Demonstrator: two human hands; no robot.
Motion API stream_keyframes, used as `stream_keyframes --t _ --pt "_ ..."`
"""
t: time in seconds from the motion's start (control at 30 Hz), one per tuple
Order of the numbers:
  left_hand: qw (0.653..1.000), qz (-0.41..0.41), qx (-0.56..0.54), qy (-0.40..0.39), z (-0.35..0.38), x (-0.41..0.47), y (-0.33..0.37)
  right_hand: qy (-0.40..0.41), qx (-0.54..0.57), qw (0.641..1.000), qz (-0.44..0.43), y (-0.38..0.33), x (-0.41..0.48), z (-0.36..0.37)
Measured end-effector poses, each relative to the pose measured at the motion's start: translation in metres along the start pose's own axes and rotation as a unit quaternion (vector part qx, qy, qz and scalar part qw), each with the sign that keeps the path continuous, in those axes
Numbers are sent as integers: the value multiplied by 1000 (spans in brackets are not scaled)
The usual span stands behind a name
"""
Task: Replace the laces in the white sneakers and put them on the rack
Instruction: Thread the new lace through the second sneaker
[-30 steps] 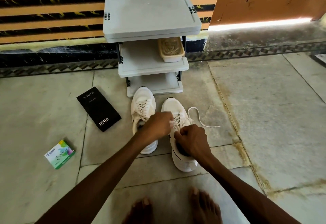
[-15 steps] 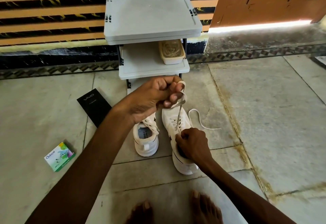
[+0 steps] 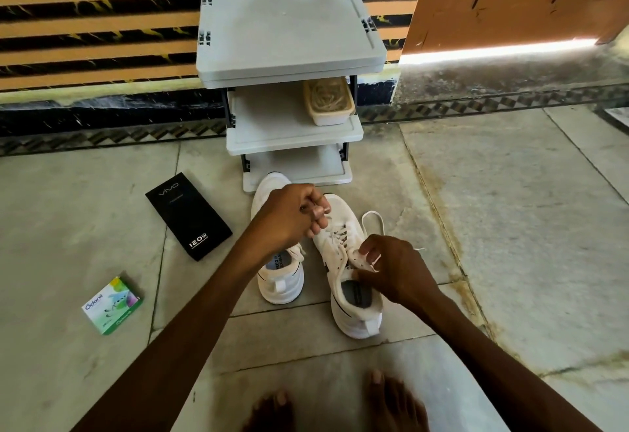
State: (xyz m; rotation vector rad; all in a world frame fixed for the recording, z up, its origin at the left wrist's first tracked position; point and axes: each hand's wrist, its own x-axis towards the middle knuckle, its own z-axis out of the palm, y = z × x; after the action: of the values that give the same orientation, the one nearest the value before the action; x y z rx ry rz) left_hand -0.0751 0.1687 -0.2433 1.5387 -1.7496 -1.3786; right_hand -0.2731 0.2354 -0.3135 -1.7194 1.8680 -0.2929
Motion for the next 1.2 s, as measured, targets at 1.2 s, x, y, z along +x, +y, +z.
stream_keyframes --t 1.2 --pt "957 -43 215 187 118 -12 -25 75 65 995 15 12 -3 10"
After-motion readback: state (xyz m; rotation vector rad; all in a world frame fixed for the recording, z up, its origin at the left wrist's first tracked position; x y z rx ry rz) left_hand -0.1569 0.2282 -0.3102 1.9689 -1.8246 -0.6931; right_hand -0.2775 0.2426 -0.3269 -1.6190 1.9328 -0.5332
